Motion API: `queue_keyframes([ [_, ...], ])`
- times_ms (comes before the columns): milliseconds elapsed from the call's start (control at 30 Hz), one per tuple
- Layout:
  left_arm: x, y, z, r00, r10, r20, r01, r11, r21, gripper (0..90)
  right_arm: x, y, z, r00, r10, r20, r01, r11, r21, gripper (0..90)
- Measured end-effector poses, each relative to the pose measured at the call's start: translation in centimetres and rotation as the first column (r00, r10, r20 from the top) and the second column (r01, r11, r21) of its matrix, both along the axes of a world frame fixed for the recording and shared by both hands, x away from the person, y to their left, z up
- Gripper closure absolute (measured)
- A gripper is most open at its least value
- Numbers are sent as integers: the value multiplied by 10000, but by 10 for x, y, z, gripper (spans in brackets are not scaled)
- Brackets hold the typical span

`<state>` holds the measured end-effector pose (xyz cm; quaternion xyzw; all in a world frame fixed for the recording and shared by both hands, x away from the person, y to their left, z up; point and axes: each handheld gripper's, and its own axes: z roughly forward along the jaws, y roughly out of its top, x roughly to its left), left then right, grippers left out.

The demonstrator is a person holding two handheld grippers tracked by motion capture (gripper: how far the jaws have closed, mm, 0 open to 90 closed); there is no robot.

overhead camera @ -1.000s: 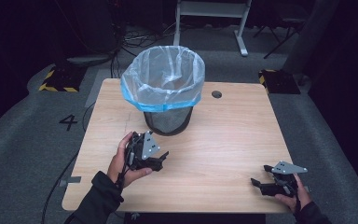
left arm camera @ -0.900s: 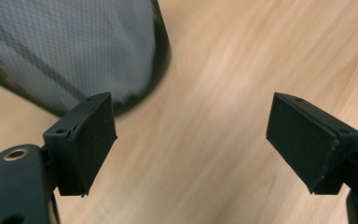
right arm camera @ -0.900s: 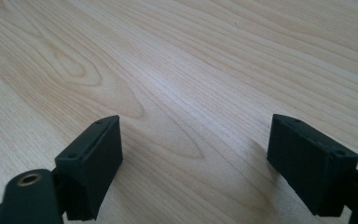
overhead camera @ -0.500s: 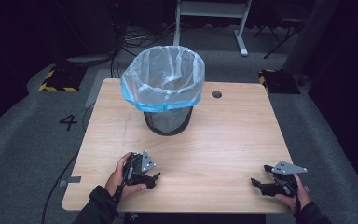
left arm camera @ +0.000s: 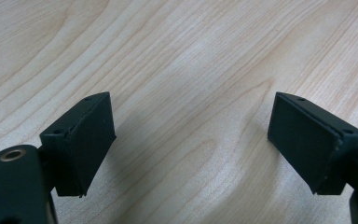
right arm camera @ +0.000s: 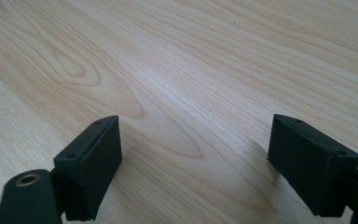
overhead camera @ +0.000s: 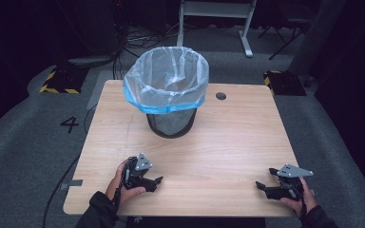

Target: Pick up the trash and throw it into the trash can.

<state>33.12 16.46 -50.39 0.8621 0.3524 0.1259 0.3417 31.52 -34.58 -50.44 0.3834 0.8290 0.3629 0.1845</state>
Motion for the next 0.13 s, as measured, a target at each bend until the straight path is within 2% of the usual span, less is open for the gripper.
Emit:
queue_keyframes([
  [133,0,0,0,10000,38,-14,-38,10000,-49,147,0,0,0,10000,20,-91,-20,10000,44,175],
])
